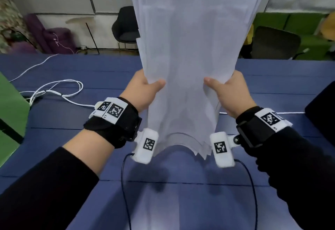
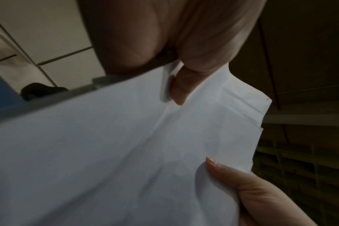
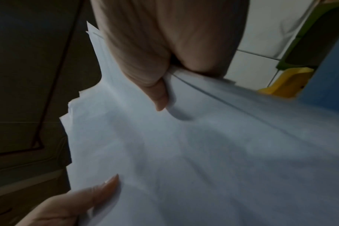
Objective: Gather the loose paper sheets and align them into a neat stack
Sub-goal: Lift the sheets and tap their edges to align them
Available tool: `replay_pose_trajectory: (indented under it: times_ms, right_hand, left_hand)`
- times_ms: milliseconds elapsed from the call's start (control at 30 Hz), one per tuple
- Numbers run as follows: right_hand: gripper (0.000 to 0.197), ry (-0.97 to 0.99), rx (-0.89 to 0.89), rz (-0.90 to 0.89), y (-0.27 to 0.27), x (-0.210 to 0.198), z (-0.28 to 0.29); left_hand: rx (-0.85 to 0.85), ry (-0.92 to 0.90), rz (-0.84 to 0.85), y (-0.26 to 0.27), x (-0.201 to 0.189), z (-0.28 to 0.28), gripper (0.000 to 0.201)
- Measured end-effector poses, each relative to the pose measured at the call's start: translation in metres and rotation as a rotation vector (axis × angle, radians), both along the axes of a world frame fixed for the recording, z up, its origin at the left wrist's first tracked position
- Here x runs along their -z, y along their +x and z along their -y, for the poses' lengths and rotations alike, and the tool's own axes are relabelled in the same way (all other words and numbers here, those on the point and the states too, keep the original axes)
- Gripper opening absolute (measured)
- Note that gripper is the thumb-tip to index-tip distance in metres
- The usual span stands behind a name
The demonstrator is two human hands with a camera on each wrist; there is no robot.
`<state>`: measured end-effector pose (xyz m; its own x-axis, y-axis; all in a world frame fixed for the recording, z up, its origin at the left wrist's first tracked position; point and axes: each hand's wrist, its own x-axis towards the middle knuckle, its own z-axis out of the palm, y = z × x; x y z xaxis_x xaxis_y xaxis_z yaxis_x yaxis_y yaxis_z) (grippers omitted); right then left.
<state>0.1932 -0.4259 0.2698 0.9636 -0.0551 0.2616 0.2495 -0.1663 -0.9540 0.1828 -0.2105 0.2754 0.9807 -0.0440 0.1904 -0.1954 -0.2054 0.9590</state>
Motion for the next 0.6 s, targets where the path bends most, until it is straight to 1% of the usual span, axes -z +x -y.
replay_pose_trajectory:
  times_ms: [100, 167, 300, 400, 500, 600]
  right_hand:
    - [0.016, -0.031, 0.017, 0.036, -0.004, 0.005, 0.006]
    - [0.014, -0.029, 0.029, 0.022, -0.006, 0.02, 0.01]
    - [0.014, 0.014, 0.026, -0.085, -0.009, 0.061, 0.016]
    - [0.015, 0.059, 0.036, -0.149, -0.013, 0.086, 0.018]
    - [0.016, 0.11, 0.019, -0.167, -0.014, 0.096, 0.022]
    - [0.018, 0.128, 0.008, -0.176, -0.012, 0.1, 0.027]
  left_hand:
    - [-0.019, 0.081, 0.102, -0.004, 0.003, -0.002, 0.027]
    - [-0.04, 0.079, 0.108, -0.004, 0.019, -0.002, 0.024]
    - [-0.011, 0.067, -0.009, -0.009, 0.063, 0.001, 0.024]
    - [0.0, 0.037, -0.083, -0.013, 0.088, 0.005, 0.025]
    - [0.008, 0.0, -0.09, -0.012, 0.097, 0.006, 0.03]
    - [0.006, -0.057, -0.078, -0.008, 0.098, 0.006, 0.028]
